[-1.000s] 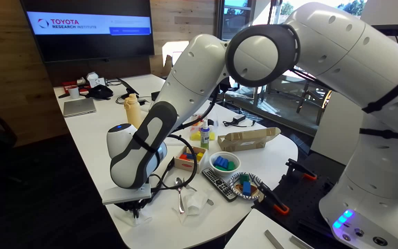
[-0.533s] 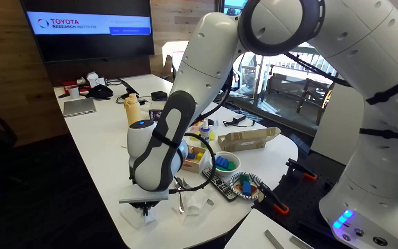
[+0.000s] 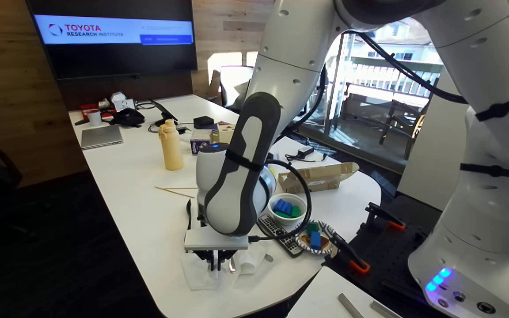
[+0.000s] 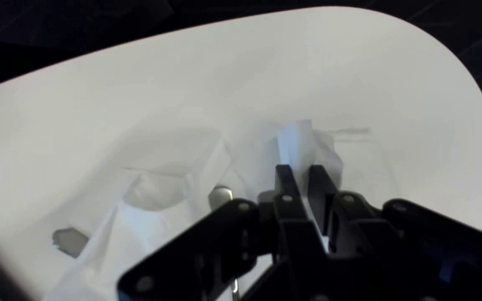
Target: Turnover the napkin on the left.
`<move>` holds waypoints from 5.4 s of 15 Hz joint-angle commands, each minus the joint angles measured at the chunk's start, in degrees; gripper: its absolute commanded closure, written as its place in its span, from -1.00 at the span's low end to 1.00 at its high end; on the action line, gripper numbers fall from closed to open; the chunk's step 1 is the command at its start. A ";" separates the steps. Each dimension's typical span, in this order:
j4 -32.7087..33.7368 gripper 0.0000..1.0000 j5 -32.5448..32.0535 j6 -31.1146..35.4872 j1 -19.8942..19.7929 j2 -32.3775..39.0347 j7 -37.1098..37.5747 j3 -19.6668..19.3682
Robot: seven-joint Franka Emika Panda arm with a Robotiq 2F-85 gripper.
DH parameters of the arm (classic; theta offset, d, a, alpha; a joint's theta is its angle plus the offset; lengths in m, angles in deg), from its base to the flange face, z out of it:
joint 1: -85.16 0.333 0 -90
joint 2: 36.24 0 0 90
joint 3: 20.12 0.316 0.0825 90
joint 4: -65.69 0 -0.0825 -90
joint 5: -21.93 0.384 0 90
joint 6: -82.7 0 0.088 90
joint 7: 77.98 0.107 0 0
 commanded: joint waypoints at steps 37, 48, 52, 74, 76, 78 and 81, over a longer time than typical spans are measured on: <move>23.59 -0.56 2.66 -29.45 -3.82 14.46 3.47 0.17; 28.76 0.62 2.00 -31.95 -3.66 17.93 3.54 -0.03; 30.10 0.61 1.75 -33.18 -3.75 18.80 3.43 0.05; 23.57 0.99 1.42 -27.16 -6.36 11.92 -5.37 3.58; 21.00 0.99 2.37 -22.64 -9.22 11.14 -11.21 5.38; 19.18 0.99 3.81 -19.56 -12.09 10.77 -16.76 7.13; 18.57 0.99 6.04 -19.21 -15.30 10.84 -23.77 9.00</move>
